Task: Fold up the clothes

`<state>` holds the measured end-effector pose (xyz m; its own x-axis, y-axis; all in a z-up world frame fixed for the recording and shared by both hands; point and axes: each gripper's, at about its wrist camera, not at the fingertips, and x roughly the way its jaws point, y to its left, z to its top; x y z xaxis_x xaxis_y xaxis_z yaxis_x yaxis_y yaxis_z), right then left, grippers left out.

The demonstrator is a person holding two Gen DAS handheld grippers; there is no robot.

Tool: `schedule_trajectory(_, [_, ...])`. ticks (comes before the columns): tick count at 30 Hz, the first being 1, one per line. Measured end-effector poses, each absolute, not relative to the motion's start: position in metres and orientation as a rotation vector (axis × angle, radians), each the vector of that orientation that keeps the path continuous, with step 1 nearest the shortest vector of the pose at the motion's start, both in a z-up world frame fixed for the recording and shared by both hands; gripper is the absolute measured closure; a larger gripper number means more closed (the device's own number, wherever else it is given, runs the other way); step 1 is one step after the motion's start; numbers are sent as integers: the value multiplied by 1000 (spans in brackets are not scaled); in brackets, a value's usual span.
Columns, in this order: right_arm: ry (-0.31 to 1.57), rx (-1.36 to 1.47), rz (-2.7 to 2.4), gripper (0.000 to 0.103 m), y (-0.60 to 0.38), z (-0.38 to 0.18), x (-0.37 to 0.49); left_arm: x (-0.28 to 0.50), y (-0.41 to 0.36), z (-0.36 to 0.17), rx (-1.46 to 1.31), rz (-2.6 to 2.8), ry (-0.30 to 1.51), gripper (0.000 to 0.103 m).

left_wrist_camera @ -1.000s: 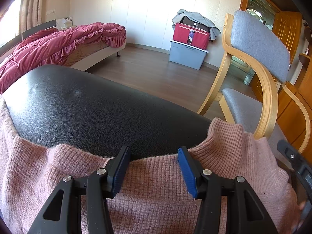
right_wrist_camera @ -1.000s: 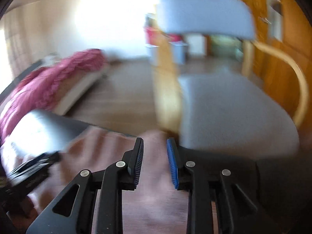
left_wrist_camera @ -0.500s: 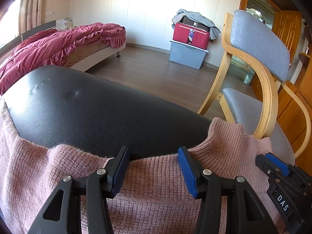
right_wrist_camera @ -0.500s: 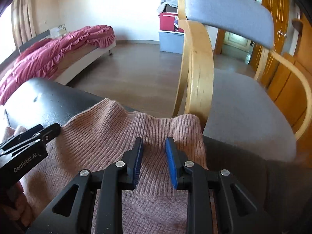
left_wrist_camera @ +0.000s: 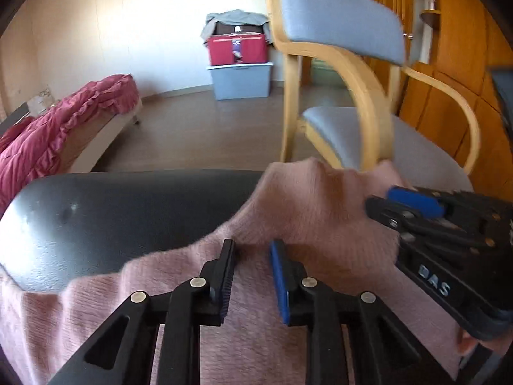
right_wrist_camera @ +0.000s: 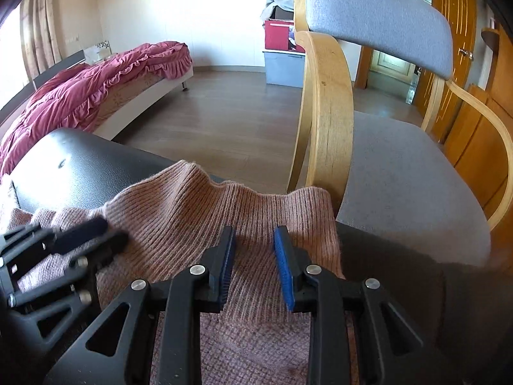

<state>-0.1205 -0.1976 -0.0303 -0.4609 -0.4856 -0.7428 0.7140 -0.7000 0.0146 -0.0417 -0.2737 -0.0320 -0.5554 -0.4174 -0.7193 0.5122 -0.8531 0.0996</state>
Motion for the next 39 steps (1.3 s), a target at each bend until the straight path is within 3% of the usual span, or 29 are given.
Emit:
schedule_trajectory(12, [298, 956, -2056, 75, -187, -18, -110, -20, -332, -35, 1023, -2367, 517, 74])
schedule_trajectory(14, [297, 944, -1947, 75, -193, -11, -97, -19, -335, -37, 1021, -2368, 526, 74])
schedule_trajectory(20, [531, 885, -1856, 78, -225, -30, -57, -19, -330, -36, 1024, -2358, 482, 74])
schedule_trajectory(39, [506, 982, -2146, 78, -133, -29, -78, -26, -327, -39, 1012, -2346, 444, 71])
